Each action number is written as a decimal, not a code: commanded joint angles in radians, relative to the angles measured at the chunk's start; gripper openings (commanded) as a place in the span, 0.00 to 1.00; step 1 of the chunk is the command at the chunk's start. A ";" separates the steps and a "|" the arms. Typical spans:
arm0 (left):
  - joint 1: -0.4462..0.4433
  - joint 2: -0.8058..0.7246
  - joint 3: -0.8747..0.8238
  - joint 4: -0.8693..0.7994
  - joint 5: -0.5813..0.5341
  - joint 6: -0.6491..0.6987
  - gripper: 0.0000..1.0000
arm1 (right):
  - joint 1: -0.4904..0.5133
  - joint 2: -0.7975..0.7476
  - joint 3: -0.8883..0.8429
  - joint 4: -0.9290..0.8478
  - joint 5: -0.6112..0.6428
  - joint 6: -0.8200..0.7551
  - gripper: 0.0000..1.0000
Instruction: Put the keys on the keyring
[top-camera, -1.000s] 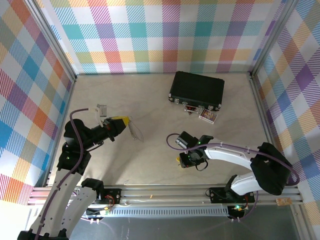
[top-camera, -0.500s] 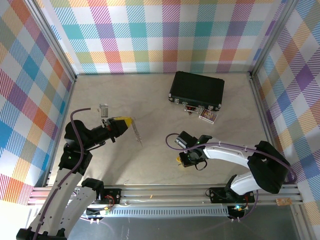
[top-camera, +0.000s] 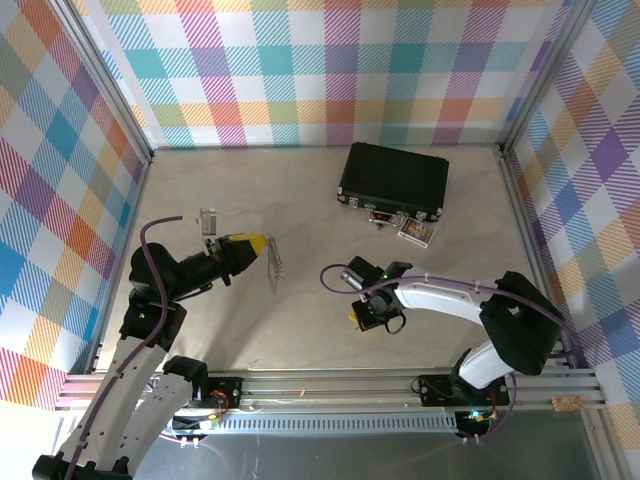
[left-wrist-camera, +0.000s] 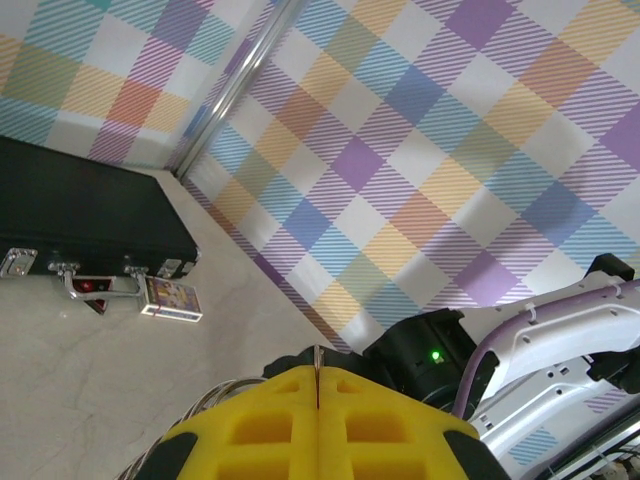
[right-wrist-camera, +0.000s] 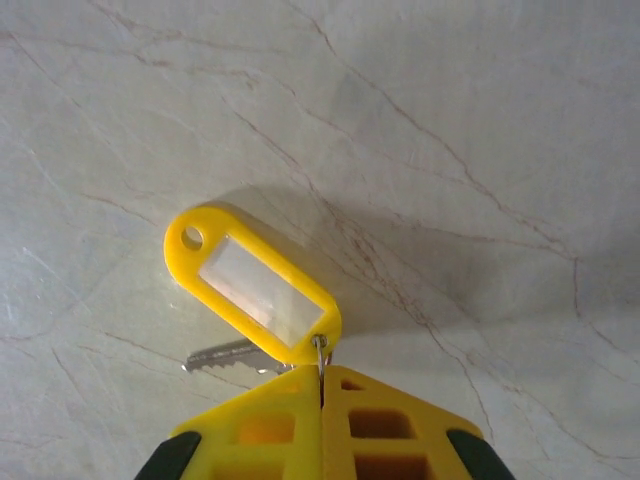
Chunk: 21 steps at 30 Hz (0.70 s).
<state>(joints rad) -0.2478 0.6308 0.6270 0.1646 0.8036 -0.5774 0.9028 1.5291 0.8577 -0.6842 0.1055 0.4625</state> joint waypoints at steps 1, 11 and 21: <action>-0.008 -0.022 -0.018 0.044 0.006 -0.012 0.00 | -0.004 0.088 0.106 -0.167 0.056 -0.039 0.00; -0.010 -0.028 -0.015 0.019 -0.038 0.019 0.00 | -0.004 0.265 0.297 -0.367 0.087 -0.128 0.00; -0.011 -0.039 -0.038 0.032 -0.046 0.015 0.00 | -0.005 0.325 0.340 -0.380 0.074 -0.163 0.01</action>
<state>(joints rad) -0.2478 0.6048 0.5926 0.1577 0.7593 -0.5785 0.9024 1.8404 1.1728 -1.0241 0.1757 0.3206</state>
